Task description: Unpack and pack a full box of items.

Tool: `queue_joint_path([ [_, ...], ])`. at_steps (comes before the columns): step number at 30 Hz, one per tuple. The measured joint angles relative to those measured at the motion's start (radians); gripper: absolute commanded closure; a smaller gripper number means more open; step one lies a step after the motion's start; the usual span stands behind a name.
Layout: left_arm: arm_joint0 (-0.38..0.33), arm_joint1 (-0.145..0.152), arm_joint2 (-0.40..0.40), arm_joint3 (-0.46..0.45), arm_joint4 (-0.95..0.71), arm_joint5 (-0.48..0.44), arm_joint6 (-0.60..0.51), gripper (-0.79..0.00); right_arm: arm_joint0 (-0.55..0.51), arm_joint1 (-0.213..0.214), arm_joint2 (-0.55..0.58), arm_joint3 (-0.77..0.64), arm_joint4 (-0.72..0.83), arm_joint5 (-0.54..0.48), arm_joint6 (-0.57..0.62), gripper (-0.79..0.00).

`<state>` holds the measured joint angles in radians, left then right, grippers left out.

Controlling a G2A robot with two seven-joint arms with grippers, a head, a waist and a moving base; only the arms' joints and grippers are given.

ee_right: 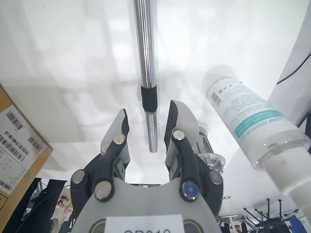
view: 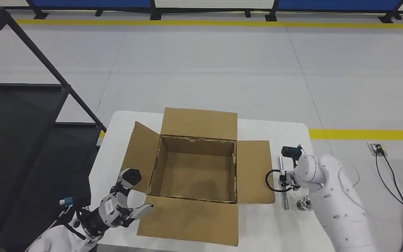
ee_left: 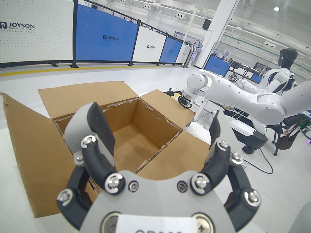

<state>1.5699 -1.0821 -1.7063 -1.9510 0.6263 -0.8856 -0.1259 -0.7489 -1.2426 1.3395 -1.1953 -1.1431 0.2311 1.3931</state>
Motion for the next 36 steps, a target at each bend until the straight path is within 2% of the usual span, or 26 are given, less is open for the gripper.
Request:
queue_joint_path([
  [9,0.012,0.002,-0.011,0.002,-0.006,0.002,0.012,-0.785,0.046,-0.009,-0.033,0.106,0.023,-0.004,-0.035,-0.317],
  [18,0.015,0.005,-0.015,0.007,-0.037,-0.013,0.022,-0.785,0.069,-0.014,-0.056,0.155,0.026,-0.005,-0.049,-0.259],
  [26,0.025,0.006,-0.023,0.004,-0.051,-0.024,0.030,-0.785,0.079,-0.017,-0.076,0.174,0.022,0.005,-0.057,-0.249],
  [31,0.033,0.007,-0.030,0.004,-0.056,-0.027,0.036,-0.785,0.086,-0.019,-0.086,0.186,0.021,0.007,-0.062,-0.095],
  [32,0.034,0.007,-0.031,0.004,-0.056,-0.028,0.038,-0.785,0.087,-0.019,-0.086,0.188,0.021,0.007,-0.063,-0.015],
  [36,0.038,0.007,-0.034,0.003,-0.056,-0.030,0.043,-0.785,0.091,-0.019,-0.080,0.193,0.029,0.013,-0.070,0.000],
])
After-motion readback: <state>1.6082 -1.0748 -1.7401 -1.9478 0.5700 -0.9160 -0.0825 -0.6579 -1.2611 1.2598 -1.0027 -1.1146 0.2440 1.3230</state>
